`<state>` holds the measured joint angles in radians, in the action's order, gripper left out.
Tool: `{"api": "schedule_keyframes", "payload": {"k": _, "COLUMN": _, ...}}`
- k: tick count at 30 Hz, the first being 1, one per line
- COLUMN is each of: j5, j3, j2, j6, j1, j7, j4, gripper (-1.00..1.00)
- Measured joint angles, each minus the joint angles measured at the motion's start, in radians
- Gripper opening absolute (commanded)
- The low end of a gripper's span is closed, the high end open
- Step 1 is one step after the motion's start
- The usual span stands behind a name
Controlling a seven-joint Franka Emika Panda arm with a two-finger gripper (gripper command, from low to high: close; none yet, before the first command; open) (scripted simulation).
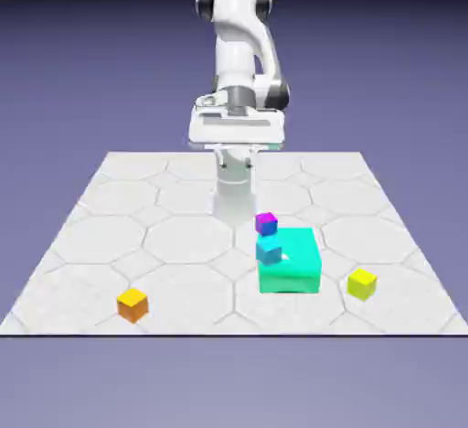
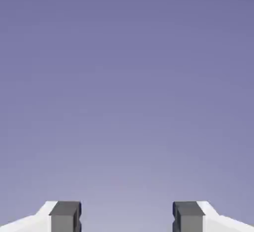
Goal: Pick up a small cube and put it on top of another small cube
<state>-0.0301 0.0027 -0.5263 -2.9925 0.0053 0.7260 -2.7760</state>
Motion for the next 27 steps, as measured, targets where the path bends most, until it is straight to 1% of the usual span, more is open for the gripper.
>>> {"api": "schedule_keyframes", "payload": {"k": 27, "j5": -0.674, "j3": 0.060, "j2": 0.979, "j6": 0.996, "j1": -0.150, "j7": -0.336, "j4": 0.762, "gripper": 0.00}}
